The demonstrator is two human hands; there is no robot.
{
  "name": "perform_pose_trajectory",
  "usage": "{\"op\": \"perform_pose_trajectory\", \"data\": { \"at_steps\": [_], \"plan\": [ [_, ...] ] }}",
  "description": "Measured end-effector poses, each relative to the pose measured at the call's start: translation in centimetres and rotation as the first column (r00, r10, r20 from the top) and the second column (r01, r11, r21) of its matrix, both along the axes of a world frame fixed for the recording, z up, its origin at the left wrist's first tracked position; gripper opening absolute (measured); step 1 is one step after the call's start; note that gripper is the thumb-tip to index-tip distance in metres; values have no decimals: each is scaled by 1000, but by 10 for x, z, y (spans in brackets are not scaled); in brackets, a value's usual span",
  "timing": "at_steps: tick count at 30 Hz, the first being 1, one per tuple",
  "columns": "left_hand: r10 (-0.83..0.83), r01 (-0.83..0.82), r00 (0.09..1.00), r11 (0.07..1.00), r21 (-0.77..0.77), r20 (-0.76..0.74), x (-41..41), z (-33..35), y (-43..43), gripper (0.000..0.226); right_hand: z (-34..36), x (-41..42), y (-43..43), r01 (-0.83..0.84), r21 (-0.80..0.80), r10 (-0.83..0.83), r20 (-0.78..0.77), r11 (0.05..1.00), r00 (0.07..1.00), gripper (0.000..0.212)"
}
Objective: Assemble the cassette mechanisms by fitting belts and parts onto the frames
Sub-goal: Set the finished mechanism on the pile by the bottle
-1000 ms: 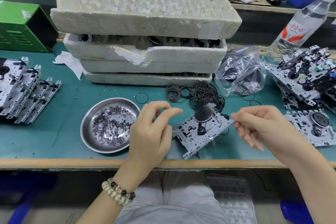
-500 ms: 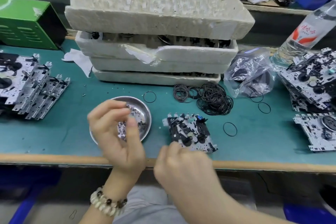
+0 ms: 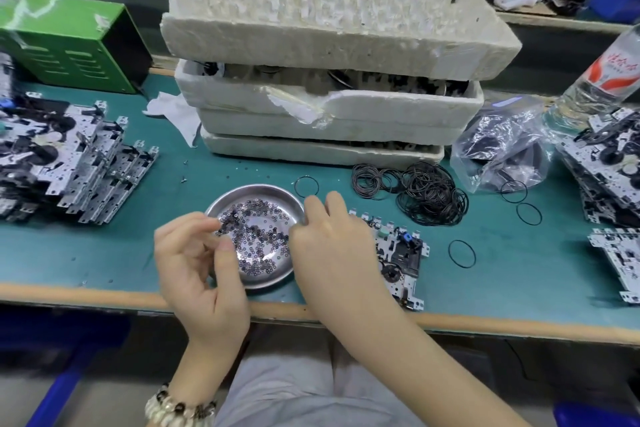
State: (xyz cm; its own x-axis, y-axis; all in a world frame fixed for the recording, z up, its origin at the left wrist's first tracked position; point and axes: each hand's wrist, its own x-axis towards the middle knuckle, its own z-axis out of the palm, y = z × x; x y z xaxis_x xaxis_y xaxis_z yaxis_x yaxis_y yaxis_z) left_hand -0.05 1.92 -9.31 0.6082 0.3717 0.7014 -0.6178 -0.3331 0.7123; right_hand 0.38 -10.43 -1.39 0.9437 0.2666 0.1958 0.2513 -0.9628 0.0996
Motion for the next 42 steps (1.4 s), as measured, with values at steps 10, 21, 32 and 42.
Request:
{"op": "perform_pose_trajectory", "data": {
  "at_steps": [10,21,32,42],
  "plan": [
    [15,-16,999,999,-40,-32,-2,-1,0,43,-21,12,16,-142,77,121,227,987,966,17],
    [32,-34,998,999,-29,-52,-3,2,0,43,-29,17,8,-129,182,71,293,975,953,26],
    [-124,170,984,857,486,-126,-2,34,-18,13,-14,5,-58,114,823,-163,-26,556,986,6],
    [-279,775,626,330,539,-728,26,44,-63,133,-23,-22,-112,294,813,-391,-89,504,916,16]
  ]
}}
